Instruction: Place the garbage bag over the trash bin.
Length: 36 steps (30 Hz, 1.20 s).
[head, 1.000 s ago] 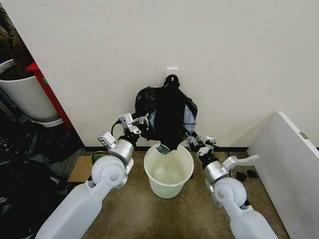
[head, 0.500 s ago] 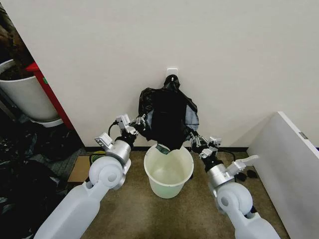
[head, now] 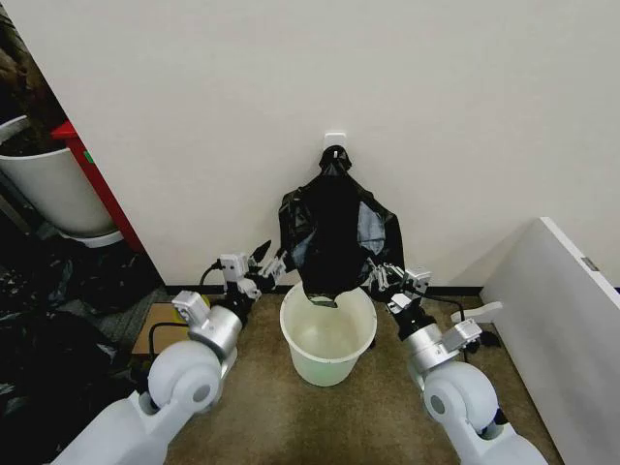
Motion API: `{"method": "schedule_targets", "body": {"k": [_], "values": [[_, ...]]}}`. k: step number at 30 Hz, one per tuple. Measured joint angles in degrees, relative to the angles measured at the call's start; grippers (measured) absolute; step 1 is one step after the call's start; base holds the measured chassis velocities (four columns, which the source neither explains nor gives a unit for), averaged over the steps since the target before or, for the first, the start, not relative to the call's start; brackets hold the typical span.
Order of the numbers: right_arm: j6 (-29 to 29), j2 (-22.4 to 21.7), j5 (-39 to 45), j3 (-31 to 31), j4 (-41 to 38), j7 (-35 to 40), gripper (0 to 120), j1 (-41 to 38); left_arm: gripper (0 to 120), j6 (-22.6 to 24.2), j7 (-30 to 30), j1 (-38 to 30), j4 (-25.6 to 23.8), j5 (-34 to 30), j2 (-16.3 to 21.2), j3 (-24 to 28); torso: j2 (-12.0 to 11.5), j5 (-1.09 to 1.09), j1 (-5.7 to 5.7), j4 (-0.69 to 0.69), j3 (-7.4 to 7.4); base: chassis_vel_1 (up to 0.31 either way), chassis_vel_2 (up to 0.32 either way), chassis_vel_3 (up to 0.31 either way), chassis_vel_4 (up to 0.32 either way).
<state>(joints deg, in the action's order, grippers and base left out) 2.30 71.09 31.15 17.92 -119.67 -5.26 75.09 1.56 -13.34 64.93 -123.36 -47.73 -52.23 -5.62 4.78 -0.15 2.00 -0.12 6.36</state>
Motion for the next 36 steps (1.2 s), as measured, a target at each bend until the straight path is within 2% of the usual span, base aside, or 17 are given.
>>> {"method": "schedule_targets", "body": {"k": [1,2,3,5,8,15,18,21,22,25,27,29,31,33,34,36], "values": [[0.0,0.0,0.0,0.0,0.0,0.0,0,0.0,68,0.0,0.0,0.0,0.0,0.0,0.0,0.0,0.0,0.0,0.0,0.0,0.0,0.0,0.0,0.0,0.0],[0.01,-0.02,-0.54,0.0,-0.29,0.0,0,0.01,76,0.05,1.43,-0.67,0.28,3.77,0.16,1.36,0.0,0.0,0.0,0.0,0.0,0.0,0.0,0.0,0.0],[0.01,-0.05,-0.72,0.0,-0.58,-0.01,0,0.03,80,0.24,2.68,-2.03,1.07,7.05,0.35,2.62,0.0,0.0,0.0,-0.01,0.0,0.0,0.0,0.0,0.0],[0.01,-0.06,-0.85,0.03,-0.69,-0.01,0,0.03,83,0.36,3.19,-3.01,1.54,8.39,0.49,3.39,0.0,0.0,0.0,0.0,0.0,0.0,0.0,0.0,0.0],[0.01,0.05,-1.55,0.2,-1.1,-0.23,0,0.04,97,1.71,3.69,-10.13,5.15,12.82,0.81,8.41,0.0,0.0,0.0,-0.02,0.01,0.0,0.0,0.0,0.0],[0.04,0.39,-1.68,0.48,-1.2,-0.34,0,-0.08,99,6.46,-0.43,-15.15,7.49,13.45,0.28,11.39,0.0,0.0,0.0,-0.02,0.01,0.0,0.0,0.0,0.0],[0.09,0.41,-1.63,0.57,-1.2,-0.35,0,-0.21,94,6.88,-0.95,-15.93,8.01,13.39,0.11,11.94,0.0,0.0,0.0,-0.01,0.01,0.0,0.0,0.0,0.0],[0.12,0.42,-1.5,0.66,-1.04,-0.36,0,-0.44,81,6.89,-1.09,-16.32,8.56,13.3,-0.1,12.11,0.0,0.0,0.0,-0.01,0.01,0.0,0.0,0.0,0.0],[0.12,0.42,-1.5,0.66,-1.04,-0.36,0,-0.44,81,6.89,-1.09,-16.32,8.56,13.3,-0.1,12.11,0.0,0.0,0.0,-0.01,0.01,0.0,0.0,0.0,0.0],[0.17,0.41,-1.42,0.66,-0.88,-0.35,0,-0.59,66,6.88,-1.46,-16.48,9.09,13.16,-0.43,12.06,0.0,0.0,0.0,-0.01,0.01,0.0,0.0,0.0,0.0],[0.18,0.41,-1.41,0.66,-0.86,-0.35,0,-0.62,62,6.87,-1.53,-16.49,9.16,13.14,-0.5,12.03,0.0,0.0,0.0,-0.01,0.01,0.0,0.0,0.0,0.0],[0.19,0.41,-1.35,0.63,-0.8,-0.36,0,-0.7,51,6.83,-1.73,-16.51,9.47,13.01,-0.76,11.92,0.0,0.0,0.0,-0.01,0.01,0.0,0.0,0.0,0.0],[0.21,0.42,-1.32,0.63,-0.8,-0.34,0,-0.71,48,6.83,-1.82,-16.51,9.52,12.89,-0.83,11.86,0.0,0.0,0.0,-0.01,0.01,0.0,0.0,0.0,0.0],[0.21,0.44,-1.14,0.6,-0.9,-0.26,0,-0.65,34,6.94,-2.01,-16.51,9.62,12.39,-0.91,11.7,0.0,0.0,0.0,-0.01,0.01,0.0,0.0,0.0,0.0],[0.21,0.44,-1.14,0.6,-0.9,-0.26,0,-0.65,34,6.94,-2.01,-16.51,9.62,12.39,-0.91,11.7,0.0,0.0,0.0,-0.01,0.01,0.0,0.0,0.0,0.0],[0.21,0.44,-1.03,0.6,-1.07,-0.25,0,-0.59,26,7.11,-2.09,-16.48,9.74,12.16,-0.91,11.61,0.0,0.0,0.0,-0.01,0.01,0.0,0.0,0.0,0.0]]}}
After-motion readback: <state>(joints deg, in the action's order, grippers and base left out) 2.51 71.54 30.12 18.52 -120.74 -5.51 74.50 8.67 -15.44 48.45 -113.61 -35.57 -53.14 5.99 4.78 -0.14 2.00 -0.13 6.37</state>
